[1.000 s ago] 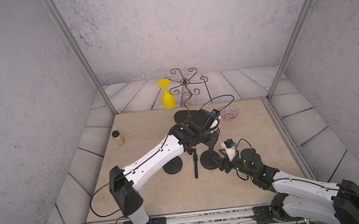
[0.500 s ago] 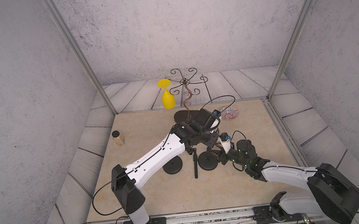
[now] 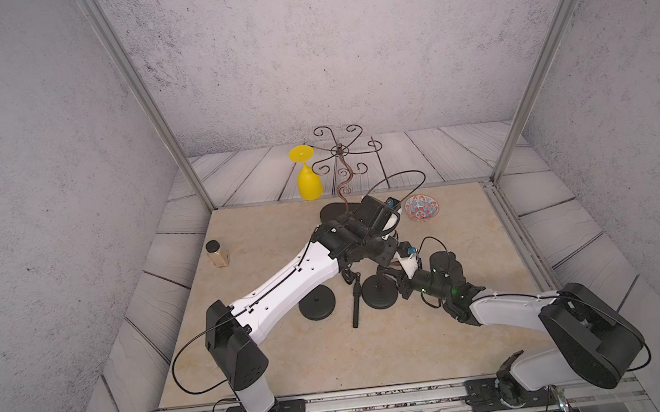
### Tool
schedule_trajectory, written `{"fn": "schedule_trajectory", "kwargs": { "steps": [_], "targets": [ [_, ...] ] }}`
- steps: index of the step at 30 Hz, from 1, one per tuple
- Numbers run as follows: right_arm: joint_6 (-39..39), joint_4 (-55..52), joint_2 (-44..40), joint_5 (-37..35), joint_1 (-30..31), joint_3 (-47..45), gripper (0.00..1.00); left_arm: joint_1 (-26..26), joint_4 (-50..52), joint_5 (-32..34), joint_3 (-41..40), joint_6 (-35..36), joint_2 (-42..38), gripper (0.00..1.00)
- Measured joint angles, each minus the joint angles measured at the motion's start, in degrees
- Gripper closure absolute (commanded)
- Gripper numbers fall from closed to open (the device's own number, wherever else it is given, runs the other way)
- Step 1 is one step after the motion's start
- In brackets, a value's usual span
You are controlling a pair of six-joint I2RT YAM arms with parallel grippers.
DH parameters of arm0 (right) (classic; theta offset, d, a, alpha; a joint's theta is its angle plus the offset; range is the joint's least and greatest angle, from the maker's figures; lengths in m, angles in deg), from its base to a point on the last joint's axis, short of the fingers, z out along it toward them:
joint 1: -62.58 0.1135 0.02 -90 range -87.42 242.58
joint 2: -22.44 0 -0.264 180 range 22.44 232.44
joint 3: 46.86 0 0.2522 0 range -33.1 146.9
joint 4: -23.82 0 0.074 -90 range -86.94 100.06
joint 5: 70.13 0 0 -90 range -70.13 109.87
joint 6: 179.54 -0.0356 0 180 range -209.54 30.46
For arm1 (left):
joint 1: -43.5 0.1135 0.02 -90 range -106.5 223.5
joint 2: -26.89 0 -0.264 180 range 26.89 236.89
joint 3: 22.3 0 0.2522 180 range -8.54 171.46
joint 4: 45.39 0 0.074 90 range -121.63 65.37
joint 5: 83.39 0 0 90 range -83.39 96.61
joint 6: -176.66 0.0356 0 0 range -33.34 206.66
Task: Assemble a microphone stand
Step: Screw the microphone stand pole into the microphone stand base.
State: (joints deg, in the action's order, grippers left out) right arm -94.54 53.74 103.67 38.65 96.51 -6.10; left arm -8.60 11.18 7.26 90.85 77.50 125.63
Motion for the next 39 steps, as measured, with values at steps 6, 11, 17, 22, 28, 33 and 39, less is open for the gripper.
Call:
{"fn": "schedule_trajectory", "kwargs": {
  "steps": [6, 11, 17, 22, 28, 33, 39],
  "targets": [
    [-5.16, 9.75, 0.74, -17.97, 7.67, -4.76, 1.0, 0.04, -1.36, -0.87, 0.02, 0.07, 0.52, 0.83],
    [-10.38, 5.4, 3.63, -44.33, 19.28, -0.02, 1.0, 0.96, -1.29, -1.18, 0.11, 0.15, 0.7, 0.83],
    [-13.99, 4.68, 5.99, -51.58, 21.77, 2.29, 0.55, 1.53, -1.53, -1.49, 0.7, 0.13, 1.44, 0.83],
    [-11.28, 9.94, 5.46, -35.47, 18.01, -2.75, 0.35, 1.62, -0.55, -2.01, 1.03, 0.42, 2.1, 0.83],
    [-6.62, 8.37, 0.09, -12.81, 8.74, -7.04, 0.34, 2.14, 0.46, -3.3, 1.53, 1.46, 2.19, 0.83],
    [-1.07, 3.21, -3.63, -1.25, 2.43, -4.17, 0.37, 2.54, 0.59, -4.24, 1.62, 2.12, 2.25, 0.83],
    [2.21, 0.39, -1.09, 6.6, -2.34, 0.87, 0.46, 2.6, 0.72, -4.7, 2.03, 2.38, 2.69, 0.83]
  ]
}}
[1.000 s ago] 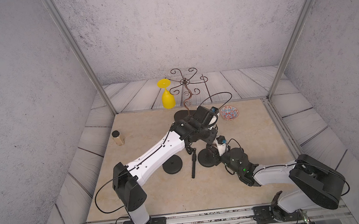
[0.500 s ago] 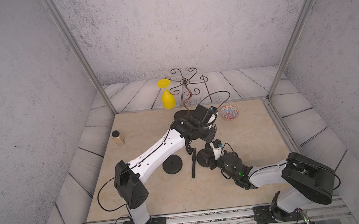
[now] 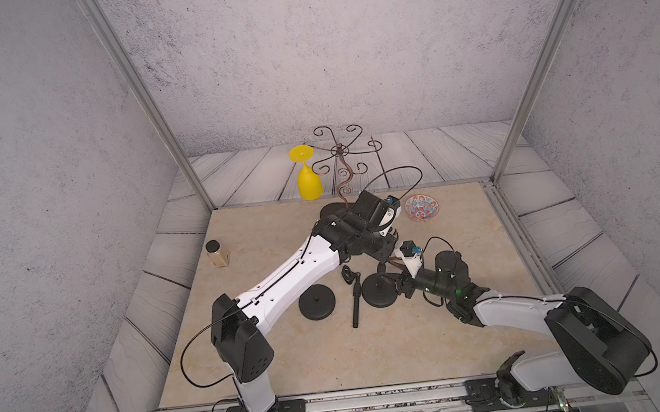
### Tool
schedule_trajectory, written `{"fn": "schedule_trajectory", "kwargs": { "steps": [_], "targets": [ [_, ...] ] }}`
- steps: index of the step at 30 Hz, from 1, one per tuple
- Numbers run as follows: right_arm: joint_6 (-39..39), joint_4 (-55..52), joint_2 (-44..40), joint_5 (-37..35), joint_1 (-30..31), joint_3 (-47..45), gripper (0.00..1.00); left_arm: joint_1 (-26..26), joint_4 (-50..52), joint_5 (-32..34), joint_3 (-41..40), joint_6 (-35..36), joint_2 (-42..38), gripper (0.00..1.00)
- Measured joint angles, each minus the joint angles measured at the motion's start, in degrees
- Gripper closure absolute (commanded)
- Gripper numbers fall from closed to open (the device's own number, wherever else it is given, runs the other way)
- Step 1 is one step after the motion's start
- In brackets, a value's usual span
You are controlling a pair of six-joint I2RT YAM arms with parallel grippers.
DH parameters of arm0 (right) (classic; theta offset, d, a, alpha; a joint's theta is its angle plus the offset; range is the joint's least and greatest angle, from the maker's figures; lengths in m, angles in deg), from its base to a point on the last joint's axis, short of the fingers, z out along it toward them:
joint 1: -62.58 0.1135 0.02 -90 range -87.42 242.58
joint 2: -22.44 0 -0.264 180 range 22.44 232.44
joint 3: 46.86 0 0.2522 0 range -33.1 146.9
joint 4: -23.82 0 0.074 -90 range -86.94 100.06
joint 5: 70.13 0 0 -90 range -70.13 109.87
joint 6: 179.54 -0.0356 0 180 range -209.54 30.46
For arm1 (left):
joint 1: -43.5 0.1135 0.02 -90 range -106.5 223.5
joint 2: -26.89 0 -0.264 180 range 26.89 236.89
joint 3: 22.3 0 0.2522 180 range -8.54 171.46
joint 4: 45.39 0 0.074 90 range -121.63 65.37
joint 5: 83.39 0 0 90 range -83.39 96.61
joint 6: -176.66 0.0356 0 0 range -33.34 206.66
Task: Assemble a microphone stand
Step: Screw the microphone stand pole into the microphone stand base.
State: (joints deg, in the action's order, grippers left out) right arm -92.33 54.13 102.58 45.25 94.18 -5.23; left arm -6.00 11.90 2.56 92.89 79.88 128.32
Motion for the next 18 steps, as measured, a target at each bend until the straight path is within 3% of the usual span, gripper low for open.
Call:
{"fn": "schedule_trajectory", "kwargs": {
  "steps": [12, 18],
  "targets": [
    [0.31, 4.24, 9.53, 6.03, -2.51, 3.63, 0.88, 0.96, -0.02, 0.26, 0.33, 0.0, 0.35, 0.84],
    [-1.6, 10.78, 10.38, 1.2, -1.27, 0.85, 1.0, 0.96, -0.2, 0.31, 0.33, 0.11, 0.35, 0.84]
  ]
}}
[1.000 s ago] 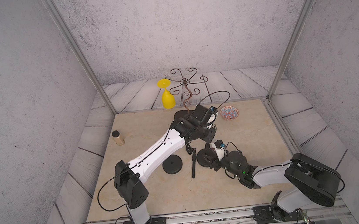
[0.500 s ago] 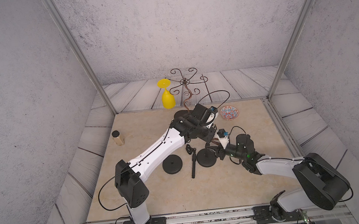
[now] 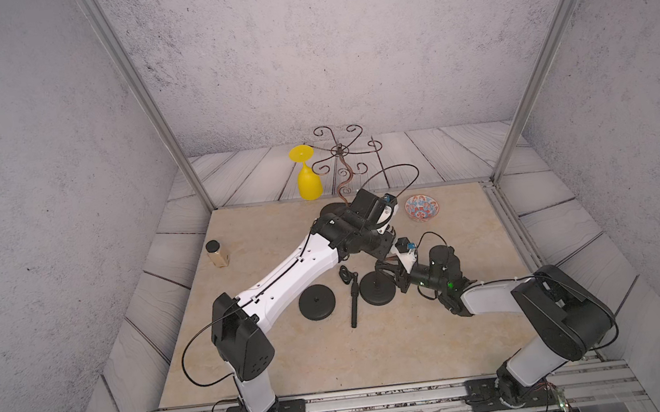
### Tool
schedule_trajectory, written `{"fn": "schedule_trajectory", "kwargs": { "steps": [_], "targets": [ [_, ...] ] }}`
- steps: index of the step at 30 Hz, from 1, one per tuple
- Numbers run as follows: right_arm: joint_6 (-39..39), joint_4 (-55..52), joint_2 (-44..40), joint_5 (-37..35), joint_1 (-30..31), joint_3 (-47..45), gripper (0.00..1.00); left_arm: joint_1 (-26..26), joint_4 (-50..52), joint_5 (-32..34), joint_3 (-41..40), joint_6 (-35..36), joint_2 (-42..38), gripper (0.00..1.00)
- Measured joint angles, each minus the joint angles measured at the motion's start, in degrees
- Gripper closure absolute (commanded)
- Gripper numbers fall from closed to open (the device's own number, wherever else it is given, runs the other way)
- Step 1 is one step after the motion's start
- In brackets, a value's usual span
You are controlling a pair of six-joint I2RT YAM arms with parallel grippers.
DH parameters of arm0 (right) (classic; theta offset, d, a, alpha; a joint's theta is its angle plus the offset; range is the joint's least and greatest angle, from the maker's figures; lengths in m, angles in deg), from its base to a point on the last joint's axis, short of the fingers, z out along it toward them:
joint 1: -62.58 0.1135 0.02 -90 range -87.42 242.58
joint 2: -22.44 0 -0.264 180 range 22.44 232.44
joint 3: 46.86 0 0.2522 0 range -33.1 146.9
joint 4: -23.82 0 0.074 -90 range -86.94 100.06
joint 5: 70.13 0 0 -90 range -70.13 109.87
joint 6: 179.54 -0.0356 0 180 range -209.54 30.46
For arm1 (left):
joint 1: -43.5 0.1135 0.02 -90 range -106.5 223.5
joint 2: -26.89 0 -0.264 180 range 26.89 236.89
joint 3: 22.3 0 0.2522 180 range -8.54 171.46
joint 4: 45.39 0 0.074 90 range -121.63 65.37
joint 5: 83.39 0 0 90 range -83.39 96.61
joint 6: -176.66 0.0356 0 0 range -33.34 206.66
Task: Assemble a microphone stand
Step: Screw the microphone stand pole into the microphone stand base.
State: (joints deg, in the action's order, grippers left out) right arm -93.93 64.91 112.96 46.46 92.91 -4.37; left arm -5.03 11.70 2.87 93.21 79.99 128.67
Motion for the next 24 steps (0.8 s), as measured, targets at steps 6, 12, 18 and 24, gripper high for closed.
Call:
{"fn": "schedule_trajectory", "kwargs": {
  "steps": [6, 12, 18, 24],
  "targets": [
    [-4.24, 4.92, -0.2, -32.92, 14.36, -2.64, 1.0, 0.28, 0.09, -0.35, 0.0, 0.11, 0.07, 0.84],
    [-10.27, 1.44, 3.32, -60.28, 25.62, 2.29, 0.67, 0.85, 0.74, -0.81, 0.15, 0.2, 0.07, 0.84],
    [-6.38, 11.78, 3.5, -49.09, 25.27, -6.54, 0.34, 0.85, 0.92, -1.6, 0.26, 0.26, 0.07, 0.84],
    [-2.73, 5.9, -3.87, -24.65, 13.51, -9.99, 0.35, 0.9, 1.07, -1.68, 0.31, 0.46, 0.07, 0.84]
  ]
}}
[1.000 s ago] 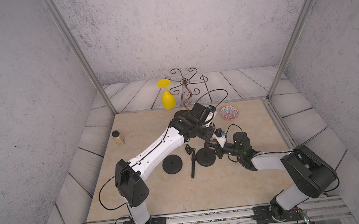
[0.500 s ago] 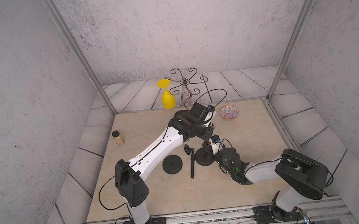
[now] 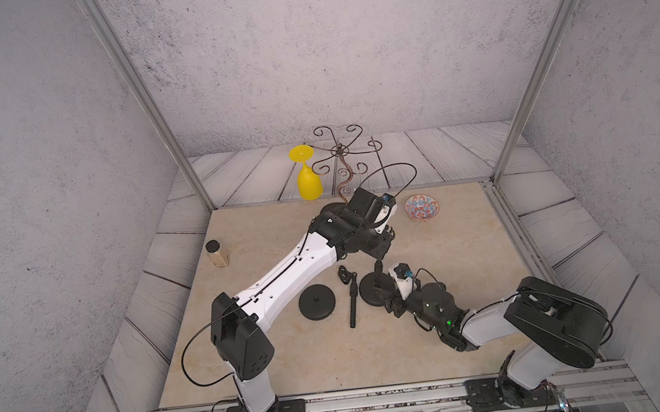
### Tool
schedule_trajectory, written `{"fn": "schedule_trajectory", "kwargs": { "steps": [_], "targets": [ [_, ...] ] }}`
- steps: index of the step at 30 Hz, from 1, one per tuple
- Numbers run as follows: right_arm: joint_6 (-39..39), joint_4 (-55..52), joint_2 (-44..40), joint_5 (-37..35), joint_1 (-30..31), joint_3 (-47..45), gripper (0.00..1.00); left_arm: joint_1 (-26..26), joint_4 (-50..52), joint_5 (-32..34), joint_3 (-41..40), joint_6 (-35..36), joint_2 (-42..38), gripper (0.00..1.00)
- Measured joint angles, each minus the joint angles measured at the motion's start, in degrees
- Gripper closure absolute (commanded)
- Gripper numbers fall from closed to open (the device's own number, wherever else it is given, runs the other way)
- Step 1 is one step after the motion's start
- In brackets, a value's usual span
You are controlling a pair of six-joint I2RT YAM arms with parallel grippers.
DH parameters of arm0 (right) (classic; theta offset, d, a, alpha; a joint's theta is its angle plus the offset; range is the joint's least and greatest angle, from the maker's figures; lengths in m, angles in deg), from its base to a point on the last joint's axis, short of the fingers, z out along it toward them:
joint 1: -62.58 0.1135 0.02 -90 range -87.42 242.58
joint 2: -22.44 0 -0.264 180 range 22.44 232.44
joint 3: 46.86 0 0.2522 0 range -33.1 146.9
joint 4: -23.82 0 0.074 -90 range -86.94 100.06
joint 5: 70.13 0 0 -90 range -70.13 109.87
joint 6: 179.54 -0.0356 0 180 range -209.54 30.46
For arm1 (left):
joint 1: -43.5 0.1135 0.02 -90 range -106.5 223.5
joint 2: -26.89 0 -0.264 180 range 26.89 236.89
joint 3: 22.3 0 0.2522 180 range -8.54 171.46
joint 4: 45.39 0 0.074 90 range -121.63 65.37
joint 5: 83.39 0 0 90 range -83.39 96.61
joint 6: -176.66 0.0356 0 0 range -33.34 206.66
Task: Assemble a microphone stand
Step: Screw the microphone stand pole into the microphone stand base.
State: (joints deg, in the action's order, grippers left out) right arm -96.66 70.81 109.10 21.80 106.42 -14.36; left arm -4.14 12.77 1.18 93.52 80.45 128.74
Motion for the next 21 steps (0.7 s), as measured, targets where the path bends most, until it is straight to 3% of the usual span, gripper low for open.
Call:
{"fn": "schedule_trajectory", "kwargs": {
  "steps": [6, 14, 17, 21],
  "targets": [
    [5.09, -10.14, -5.9, 15.89, -8.57, 7.45, 0.42, 0.0, 0.42, -0.26, 0.44, 0.0, 0.22, 0.84],
    [6.75, -16.06, 1.07, 29.4, -15.15, 14.75, 0.55, 0.04, 0.59, -0.39, 0.94, 0.02, 0.59, 0.84],
    [6.56, -16.17, 3.32, 32.3, -15.21, 15.12, 0.65, 0.57, 0.79, -0.37, 1.01, -0.07, 0.59, 0.84],
    [6.84, -14.88, 4.83, 33.97, -15.19, 15.17, 0.87, 0.66, 0.7, -0.22, 1.25, -0.04, 0.7, 0.84]
  ]
}}
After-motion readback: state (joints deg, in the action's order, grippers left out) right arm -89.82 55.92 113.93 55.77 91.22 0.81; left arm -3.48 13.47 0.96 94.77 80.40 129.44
